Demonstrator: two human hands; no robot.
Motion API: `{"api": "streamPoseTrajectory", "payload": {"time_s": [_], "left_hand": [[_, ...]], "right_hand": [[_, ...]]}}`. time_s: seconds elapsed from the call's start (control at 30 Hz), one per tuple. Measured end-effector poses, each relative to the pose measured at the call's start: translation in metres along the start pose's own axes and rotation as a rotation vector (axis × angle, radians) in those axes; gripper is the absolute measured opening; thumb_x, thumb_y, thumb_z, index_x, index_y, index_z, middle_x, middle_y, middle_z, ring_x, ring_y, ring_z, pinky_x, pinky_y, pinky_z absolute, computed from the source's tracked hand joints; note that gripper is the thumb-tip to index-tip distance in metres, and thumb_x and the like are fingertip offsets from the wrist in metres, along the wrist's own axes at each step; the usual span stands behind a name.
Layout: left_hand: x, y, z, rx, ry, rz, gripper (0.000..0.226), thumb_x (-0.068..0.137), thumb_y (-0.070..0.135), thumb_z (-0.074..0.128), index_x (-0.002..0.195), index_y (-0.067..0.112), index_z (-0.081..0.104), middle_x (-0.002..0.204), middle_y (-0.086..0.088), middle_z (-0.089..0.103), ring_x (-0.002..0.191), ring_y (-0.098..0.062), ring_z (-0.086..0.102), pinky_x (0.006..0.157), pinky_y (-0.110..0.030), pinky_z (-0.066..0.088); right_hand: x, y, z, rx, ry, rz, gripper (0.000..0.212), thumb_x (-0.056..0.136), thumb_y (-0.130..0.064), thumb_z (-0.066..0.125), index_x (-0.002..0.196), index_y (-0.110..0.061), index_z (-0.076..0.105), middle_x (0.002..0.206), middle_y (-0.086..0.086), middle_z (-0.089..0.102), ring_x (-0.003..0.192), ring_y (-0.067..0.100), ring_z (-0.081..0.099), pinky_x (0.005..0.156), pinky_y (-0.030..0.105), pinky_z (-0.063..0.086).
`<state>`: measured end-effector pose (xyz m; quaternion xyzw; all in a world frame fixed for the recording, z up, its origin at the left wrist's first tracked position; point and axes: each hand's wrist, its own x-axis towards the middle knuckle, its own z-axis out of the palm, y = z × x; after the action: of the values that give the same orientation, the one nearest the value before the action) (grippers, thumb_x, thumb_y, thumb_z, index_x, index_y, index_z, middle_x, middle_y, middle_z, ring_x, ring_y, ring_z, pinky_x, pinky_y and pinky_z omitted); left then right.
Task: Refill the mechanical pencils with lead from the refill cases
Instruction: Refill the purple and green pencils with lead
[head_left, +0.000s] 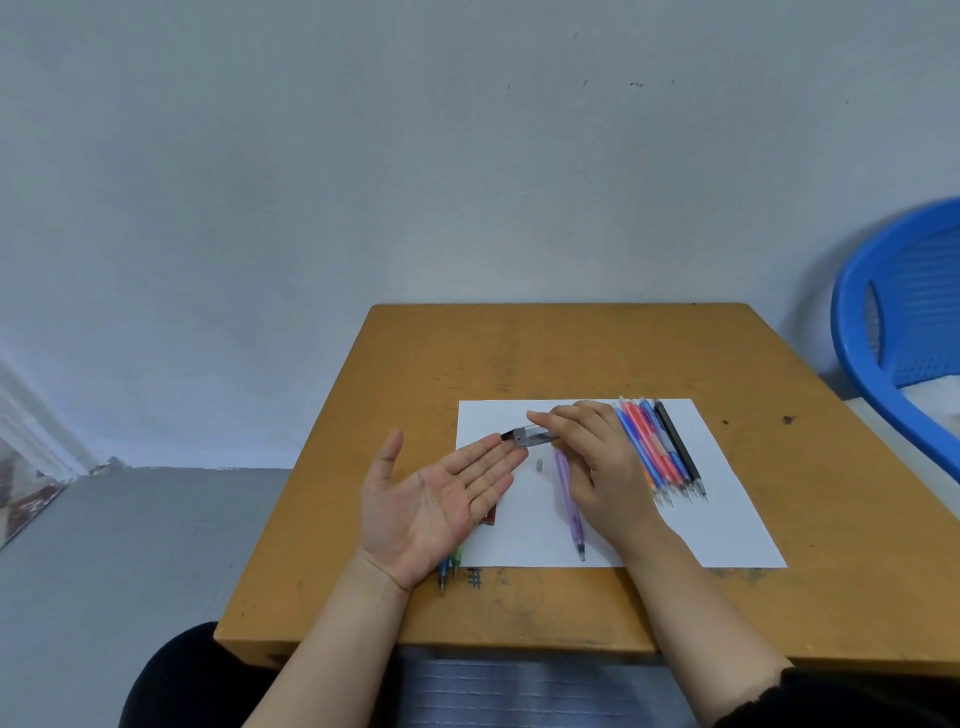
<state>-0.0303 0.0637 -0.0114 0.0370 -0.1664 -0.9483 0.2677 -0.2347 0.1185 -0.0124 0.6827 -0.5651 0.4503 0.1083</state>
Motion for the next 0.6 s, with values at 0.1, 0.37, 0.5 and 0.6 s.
{"api": "streamPoseTrajectory", "payload": {"time_s": [0.1,0.37,0.5,0.6], "left_hand": [[-0.001,-0.005,0.012,0.105,0.072,0.086,0.088,0.076,0.035,0.078,0.137,-0.013,0.037,0.147,-0.031,0.033,0.137,-0.040,0.035,0.110,-0.042,0.038],[0.003,-0.022,0.021,0.522,0.396,0.370,0.042,0.082,0.009,0.067,0.119,-0.008,0.057,0.114,-0.026,0.066,0.101,-0.033,0.068,0.079,-0.026,0.057],[0.003,-0.023,0.021,0.595,0.489,0.450,0.026,0.074,0.002,0.062,0.099,-0.005,0.066,0.097,-0.026,0.070,0.081,-0.028,0.073,0.070,-0.024,0.059],[0.003,-0.025,0.021,0.667,0.496,0.462,0.025,0.070,0.000,0.064,0.095,-0.004,0.067,0.092,-0.023,0.072,0.078,-0.027,0.073,0.068,-0.023,0.058]], "right_hand": [[0.001,-0.002,0.000,0.014,0.016,-0.001,0.037,0.091,-0.008,0.040,0.119,-0.009,0.064,0.108,0.006,0.066,0.107,0.017,0.052,0.094,0.017,0.041],[0.001,-0.003,-0.001,0.032,0.051,-0.067,0.030,0.087,0.002,0.052,0.112,-0.006,0.068,0.106,0.007,0.066,0.107,0.016,0.053,0.098,0.014,0.036],[0.000,-0.004,-0.001,0.057,0.031,-0.111,0.028,0.085,0.006,0.055,0.108,-0.005,0.069,0.104,0.008,0.066,0.105,0.015,0.053,0.095,0.016,0.038],[0.001,-0.005,0.000,0.070,0.026,-0.126,0.024,0.088,-0.001,0.053,0.106,-0.004,0.070,0.104,0.008,0.066,0.105,0.016,0.054,0.095,0.017,0.038]]}}
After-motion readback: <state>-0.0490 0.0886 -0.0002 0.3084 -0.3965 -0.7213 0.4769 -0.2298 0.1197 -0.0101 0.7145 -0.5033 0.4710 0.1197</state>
